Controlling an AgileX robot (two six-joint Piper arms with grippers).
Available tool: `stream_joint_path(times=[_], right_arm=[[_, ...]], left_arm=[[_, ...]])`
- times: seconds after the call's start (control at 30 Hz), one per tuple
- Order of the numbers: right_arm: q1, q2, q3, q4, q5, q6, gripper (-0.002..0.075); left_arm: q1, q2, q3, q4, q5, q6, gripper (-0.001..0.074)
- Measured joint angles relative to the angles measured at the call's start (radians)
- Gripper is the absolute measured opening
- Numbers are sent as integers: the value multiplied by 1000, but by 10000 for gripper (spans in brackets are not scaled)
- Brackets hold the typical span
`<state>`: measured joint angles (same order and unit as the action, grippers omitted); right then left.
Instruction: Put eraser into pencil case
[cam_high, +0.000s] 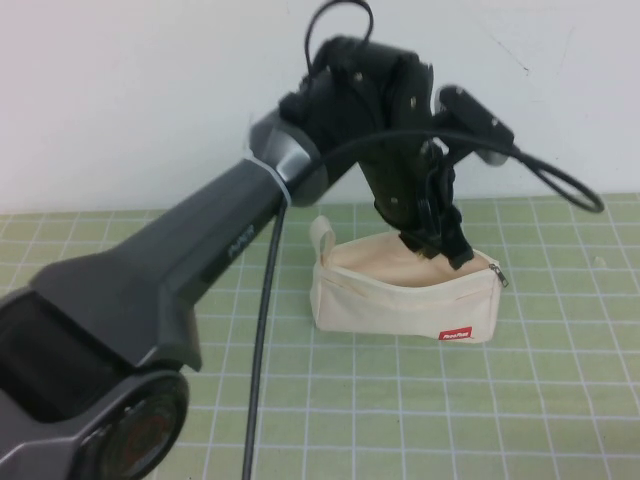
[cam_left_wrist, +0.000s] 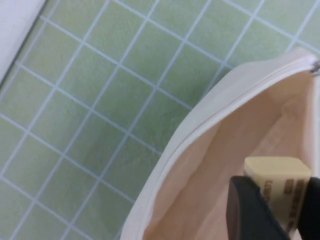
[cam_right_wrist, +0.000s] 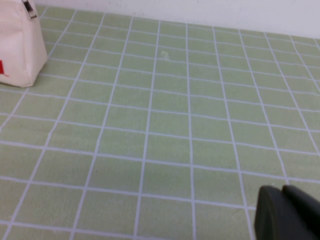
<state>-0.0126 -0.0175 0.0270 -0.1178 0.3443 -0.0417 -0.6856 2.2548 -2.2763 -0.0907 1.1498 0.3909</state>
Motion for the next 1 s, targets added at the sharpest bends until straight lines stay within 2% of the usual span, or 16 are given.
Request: stream_joint_path(times=[0.17,0.37,0.43,0.53,0.6,0.7,0.87,0.9,1.0], right_arm=[[0,0,0,0,0,0,-1],[0,0,0,0,0,0,-1],[0,0,0,0,0,0,-1],[0,0,0,0,0,0,-1],[0,0,0,0,0,0,-1],[0,0,0,0,0,0,-1],[0,0,0,0,0,0,-1],[0,0,0,0,0,0,-1],[0,0,0,0,0,0,-1]], left_arm=[[11,36,0,27,-4,0,205],[14,38,0,91,-4,-8,498],[14,38,0,100,1,-11,547],[15,36,0,101,15,-15,557],[15,22,0,105,37,-16,531],[15,-20,0,121,76,-28,433],[15,-201,0,203,96,-88,120],[15,-252,0,216,97,-100,78],[15,-412,0,239,101,-137,23]])
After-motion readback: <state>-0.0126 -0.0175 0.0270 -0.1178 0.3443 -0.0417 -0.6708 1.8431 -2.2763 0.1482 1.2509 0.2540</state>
